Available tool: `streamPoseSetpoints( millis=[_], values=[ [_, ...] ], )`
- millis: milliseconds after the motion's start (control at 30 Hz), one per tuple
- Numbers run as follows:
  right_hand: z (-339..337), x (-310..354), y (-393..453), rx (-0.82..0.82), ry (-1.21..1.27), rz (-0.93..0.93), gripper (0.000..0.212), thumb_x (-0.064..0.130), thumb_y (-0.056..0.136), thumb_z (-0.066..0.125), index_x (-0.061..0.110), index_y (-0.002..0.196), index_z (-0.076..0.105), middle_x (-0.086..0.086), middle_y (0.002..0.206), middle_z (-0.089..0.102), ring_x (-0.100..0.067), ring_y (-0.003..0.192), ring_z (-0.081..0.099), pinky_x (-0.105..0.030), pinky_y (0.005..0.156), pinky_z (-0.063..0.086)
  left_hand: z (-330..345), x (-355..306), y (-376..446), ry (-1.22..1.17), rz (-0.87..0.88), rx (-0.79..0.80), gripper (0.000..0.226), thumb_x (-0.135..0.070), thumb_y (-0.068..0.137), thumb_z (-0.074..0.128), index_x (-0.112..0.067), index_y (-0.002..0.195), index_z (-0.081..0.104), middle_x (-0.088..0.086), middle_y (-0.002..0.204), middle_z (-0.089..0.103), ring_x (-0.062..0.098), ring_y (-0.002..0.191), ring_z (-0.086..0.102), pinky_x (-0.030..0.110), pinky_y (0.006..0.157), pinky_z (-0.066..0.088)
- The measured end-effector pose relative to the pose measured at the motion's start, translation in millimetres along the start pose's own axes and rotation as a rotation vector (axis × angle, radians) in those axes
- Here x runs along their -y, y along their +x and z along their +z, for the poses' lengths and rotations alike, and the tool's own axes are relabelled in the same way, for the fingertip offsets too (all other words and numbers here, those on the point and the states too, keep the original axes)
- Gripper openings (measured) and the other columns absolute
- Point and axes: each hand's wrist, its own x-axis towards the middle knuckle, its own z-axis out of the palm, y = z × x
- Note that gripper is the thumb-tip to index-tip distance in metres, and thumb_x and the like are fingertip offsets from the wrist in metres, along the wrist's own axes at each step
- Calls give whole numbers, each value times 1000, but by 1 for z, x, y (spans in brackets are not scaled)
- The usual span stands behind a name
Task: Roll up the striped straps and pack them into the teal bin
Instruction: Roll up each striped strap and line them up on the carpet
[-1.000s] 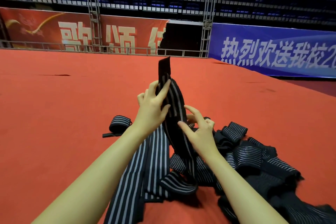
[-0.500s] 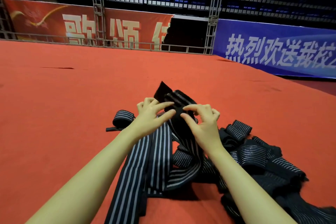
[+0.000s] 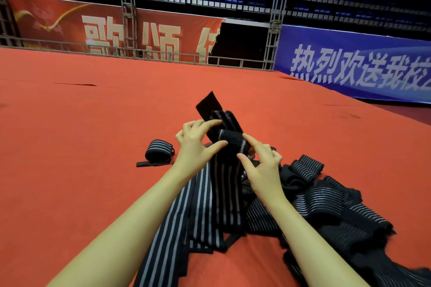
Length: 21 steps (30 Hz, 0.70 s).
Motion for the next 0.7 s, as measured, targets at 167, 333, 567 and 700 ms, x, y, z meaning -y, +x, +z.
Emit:
streamPoseSetpoints(
  millis=[167, 333, 567, 700],
  values=[
    [0, -6, 8, -98, -68, -123, 26, 20, 86, 65, 18, 111, 69, 18, 86, 57, 13, 90, 41, -28, 93, 22, 4, -8, 0, 23, 7, 1, 62, -39, 86, 66, -31, 141, 40, -21, 102, 39, 2, 104, 23, 27, 95, 13],
    [-7, -7, 12, -195, -77, -108, 12, 30, 83, 64, 27, 90, 73, 11, 93, 53, -7, 95, 41, -15, 90, 18, 4, -13, -4, -19, -66, 49, 69, -38, 90, 61, -32, 148, 23, -9, 108, 35, 2, 102, 15, 25, 97, 11],
    [-11, -6, 12, 22, 186, 25, 14, 39, 85, 61, 51, 90, 64, 17, 112, 64, -9, 114, 56, -54, 103, 36, 7, -12, -5, 56, 102, 209, 29, -36, 98, 49, -29, 126, 54, -30, 103, 44, 8, 115, 33, 24, 92, 11],
    [-5, -9, 3, 77, 222, 80, 14, 44, 84, 56, 52, 92, 65, 20, 95, 69, -19, 101, 62, -54, 94, 43, 12, -2, -14, 82, 134, 277, 42, -46, 91, 55, -30, 130, 48, -25, 105, 45, 6, 111, 33, 31, 100, 15]
  ],
)
